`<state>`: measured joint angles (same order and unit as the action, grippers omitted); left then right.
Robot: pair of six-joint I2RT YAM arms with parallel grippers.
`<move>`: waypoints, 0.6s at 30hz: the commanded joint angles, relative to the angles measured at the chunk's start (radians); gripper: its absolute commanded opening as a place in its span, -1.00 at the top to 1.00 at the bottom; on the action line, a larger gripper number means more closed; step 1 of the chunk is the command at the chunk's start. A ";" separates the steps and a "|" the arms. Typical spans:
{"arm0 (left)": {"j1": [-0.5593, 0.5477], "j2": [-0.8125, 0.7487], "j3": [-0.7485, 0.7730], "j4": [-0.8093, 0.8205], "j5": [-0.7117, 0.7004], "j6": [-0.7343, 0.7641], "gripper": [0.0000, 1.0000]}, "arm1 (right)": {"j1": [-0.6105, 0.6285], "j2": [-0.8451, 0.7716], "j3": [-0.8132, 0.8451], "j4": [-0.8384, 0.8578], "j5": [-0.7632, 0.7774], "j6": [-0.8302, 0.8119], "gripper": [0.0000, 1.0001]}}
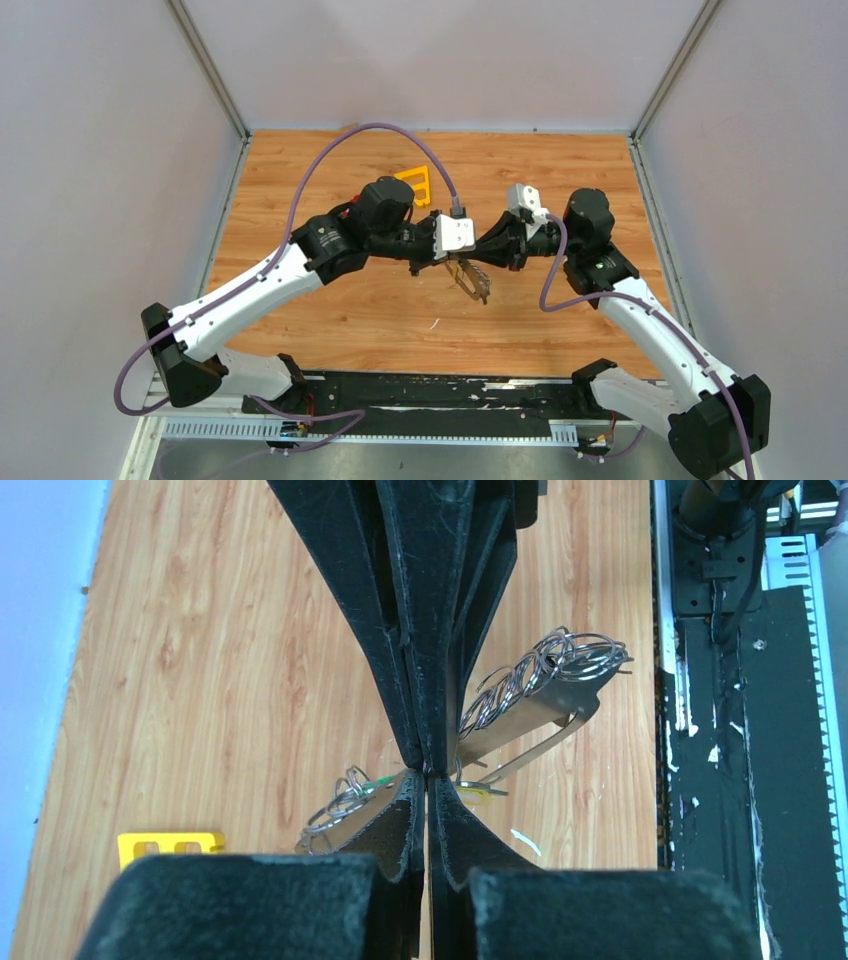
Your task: Put the keys on the keyring
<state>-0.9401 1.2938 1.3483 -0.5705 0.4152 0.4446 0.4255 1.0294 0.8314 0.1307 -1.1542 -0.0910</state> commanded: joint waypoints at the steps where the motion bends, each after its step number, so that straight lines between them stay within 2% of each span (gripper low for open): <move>1: -0.003 0.026 0.078 -0.116 -0.034 0.016 1.00 | -0.003 -0.031 0.014 -0.007 0.058 -0.087 0.99; 5: -0.003 0.048 0.110 -0.185 -0.059 0.037 1.00 | -0.001 -0.025 0.009 -0.014 0.053 -0.106 0.89; 13: -0.003 0.096 0.221 -0.340 -0.091 0.102 1.00 | 0.000 -0.022 0.003 -0.016 0.036 -0.112 0.47; 18: -0.005 0.143 0.301 -0.437 -0.110 0.081 1.00 | -0.001 -0.016 -0.001 -0.008 0.030 -0.107 0.32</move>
<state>-0.9421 1.4189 1.5669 -0.9234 0.3206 0.5232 0.4286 1.0210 0.8310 0.1020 -1.1229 -0.1856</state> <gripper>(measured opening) 0.006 0.326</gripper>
